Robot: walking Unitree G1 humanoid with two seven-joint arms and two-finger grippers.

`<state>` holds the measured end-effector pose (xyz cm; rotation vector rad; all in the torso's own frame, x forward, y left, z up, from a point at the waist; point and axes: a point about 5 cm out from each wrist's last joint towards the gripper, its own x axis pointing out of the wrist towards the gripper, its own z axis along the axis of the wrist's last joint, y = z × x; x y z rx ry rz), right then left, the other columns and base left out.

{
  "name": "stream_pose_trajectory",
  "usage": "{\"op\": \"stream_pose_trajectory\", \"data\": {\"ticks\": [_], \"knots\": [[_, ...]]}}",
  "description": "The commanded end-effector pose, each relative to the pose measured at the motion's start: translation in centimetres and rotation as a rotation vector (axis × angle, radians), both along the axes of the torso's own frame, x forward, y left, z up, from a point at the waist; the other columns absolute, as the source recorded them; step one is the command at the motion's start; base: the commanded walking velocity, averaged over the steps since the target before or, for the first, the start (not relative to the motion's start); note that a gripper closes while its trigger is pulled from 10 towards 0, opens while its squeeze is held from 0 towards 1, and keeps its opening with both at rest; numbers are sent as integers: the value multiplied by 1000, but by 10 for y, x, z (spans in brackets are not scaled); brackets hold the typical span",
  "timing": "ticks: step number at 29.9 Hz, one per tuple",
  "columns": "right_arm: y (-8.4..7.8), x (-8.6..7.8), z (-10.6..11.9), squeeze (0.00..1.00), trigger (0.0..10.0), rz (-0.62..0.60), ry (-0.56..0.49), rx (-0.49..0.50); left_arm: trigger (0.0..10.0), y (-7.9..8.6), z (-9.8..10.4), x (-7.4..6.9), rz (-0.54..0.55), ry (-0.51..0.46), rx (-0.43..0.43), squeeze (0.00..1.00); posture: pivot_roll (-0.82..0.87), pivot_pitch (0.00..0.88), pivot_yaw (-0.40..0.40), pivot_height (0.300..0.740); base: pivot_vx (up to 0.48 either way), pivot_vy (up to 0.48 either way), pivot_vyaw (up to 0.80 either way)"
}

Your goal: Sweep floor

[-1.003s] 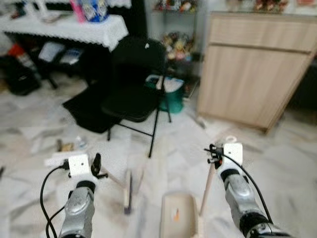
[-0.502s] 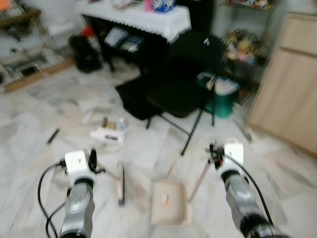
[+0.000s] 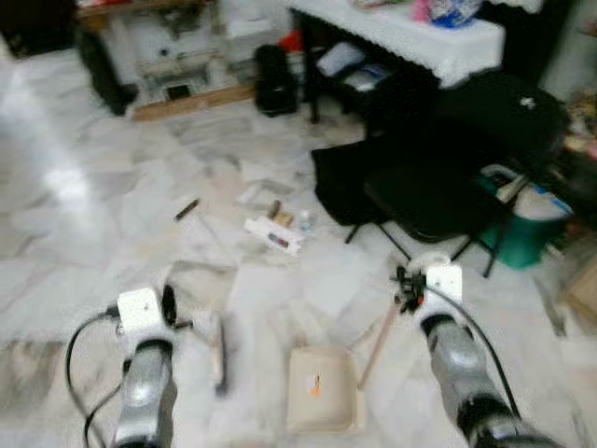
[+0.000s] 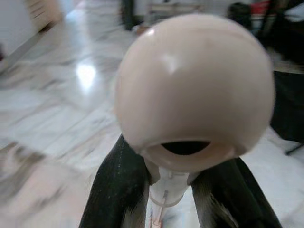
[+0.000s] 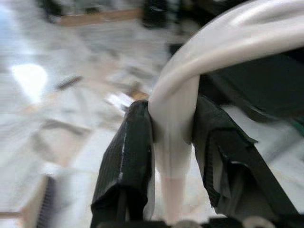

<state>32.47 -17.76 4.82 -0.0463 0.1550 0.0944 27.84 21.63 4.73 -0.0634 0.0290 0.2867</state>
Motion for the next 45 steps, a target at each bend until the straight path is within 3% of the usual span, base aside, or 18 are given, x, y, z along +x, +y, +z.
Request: {"op": "stream_pose_trajectory", "data": {"ticks": [1, 6, 19, 30, 45], "knots": [[-5, 5, 10, 0, 10000, -7, -39, 0, 10000, 5, 10, 3, 25, -53, 22, 0, -92, 0, 10, 740, 0, 0, 794], [-3, 7, 11, 0, 10000, 0, -41, 9, 10000, 7, 11, 3, 40, -56, 25, 0, -85, 0, 12, 740, 0, 0, 713], [2, 5, 8, 0, 10000, 12, -26, 40, 10000, 10, 14, 3, 47, -62, 27, 0, -81, 9, 13, 740, 0, 0, 0], [5, 5, 9, 0, 10000, 33, -37, 30, 10000, 9, 14, 4, 44, -66, 23, 0, -75, 0, 13, 740, 270, 0, 377], [7, 5, 8, 0, 10000, 38, -44, 41, 10000, 9, 17, 7, 27, -73, 28, 0, -80, 0, 31, 740, 278, 0, 0]]}}
